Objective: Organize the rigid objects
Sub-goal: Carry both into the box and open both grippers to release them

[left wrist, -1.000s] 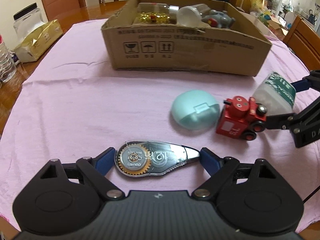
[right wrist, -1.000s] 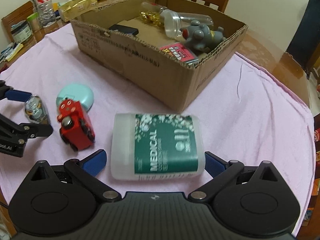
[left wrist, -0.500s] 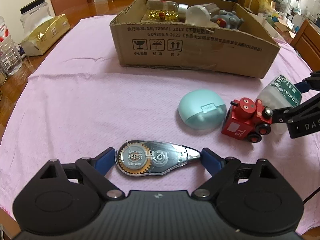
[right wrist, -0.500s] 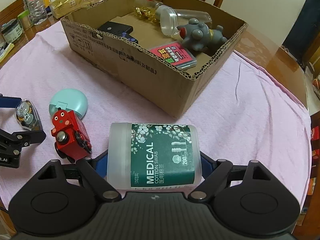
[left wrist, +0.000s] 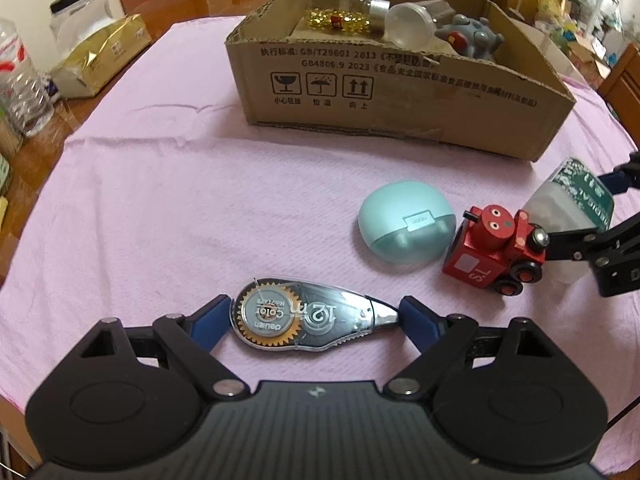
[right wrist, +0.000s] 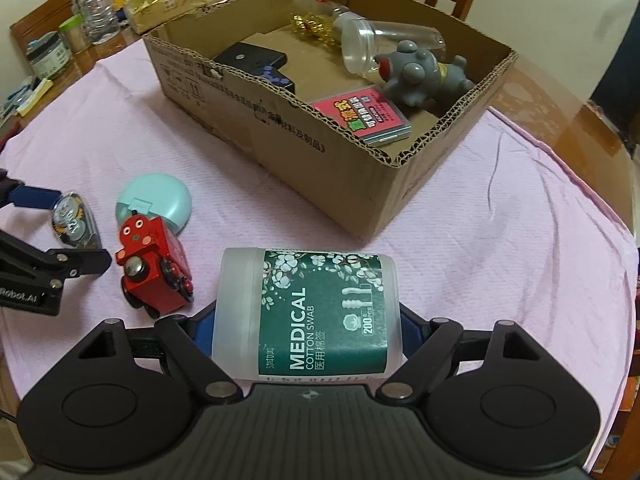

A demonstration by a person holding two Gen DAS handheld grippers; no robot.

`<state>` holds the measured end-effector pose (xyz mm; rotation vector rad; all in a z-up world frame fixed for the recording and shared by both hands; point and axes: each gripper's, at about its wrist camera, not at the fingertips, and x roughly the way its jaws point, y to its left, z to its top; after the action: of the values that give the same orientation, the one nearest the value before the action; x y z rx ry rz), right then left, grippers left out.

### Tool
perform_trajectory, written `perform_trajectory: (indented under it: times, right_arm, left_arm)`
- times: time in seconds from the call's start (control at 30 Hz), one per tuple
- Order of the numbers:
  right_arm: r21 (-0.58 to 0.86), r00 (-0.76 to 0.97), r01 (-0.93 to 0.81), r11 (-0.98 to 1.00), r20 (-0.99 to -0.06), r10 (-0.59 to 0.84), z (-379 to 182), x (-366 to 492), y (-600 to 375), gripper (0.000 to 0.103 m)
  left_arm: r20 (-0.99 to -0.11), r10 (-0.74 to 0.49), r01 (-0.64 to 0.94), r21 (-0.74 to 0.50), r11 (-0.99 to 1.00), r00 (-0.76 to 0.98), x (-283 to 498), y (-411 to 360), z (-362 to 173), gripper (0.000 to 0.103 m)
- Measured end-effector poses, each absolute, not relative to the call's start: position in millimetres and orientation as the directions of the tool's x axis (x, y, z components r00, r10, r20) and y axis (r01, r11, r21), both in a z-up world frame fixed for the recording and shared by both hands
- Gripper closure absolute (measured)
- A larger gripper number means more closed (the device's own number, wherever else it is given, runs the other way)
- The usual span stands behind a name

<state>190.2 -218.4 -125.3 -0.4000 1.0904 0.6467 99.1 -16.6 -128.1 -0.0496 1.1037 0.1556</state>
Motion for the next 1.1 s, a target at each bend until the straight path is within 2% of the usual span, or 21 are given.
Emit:
perform_trajectory:
  times: [0.23,0.47,0.77,0.93,1.1]
  right_arm:
    - [0.034,0.287,-0.678,0.734,-0.908,0.307,-103,187,-224,0.017]
    - [0.031,0.315,-0.687,0.726,-0.888,0.336,-60,181,-225,0.017]
    - [-0.008,0.428,-0.646,0.763,-0.832,0.354,-15,193,-202,0.017]
    - [-0.005,0.471,-0.600,0.800,-0.811,0.348,-5,201,-190,0.017]
    - [0.005,0.500,-0.548,0.836,-0.800,0.333,-3,207,-179,0.017]
  left_arm:
    - [-0.896,0.037,-0.025,0.029,0.999,0.442,102,-16,-104,0.014]
    - [-0.882,-0.054,0.134,0.010,0.991,0.468,117,-5,-53,0.014]
    - [-0.822,-0.117,0.225,0.013,0.974,0.557,175,7,-3,0.014]
    - [-0.802,-0.131,0.258,0.030,0.966,0.583,221,7,-3,0.014]
    - [-0.812,-0.119,0.267,0.047,0.963,0.572,267,11,-27,0.014]
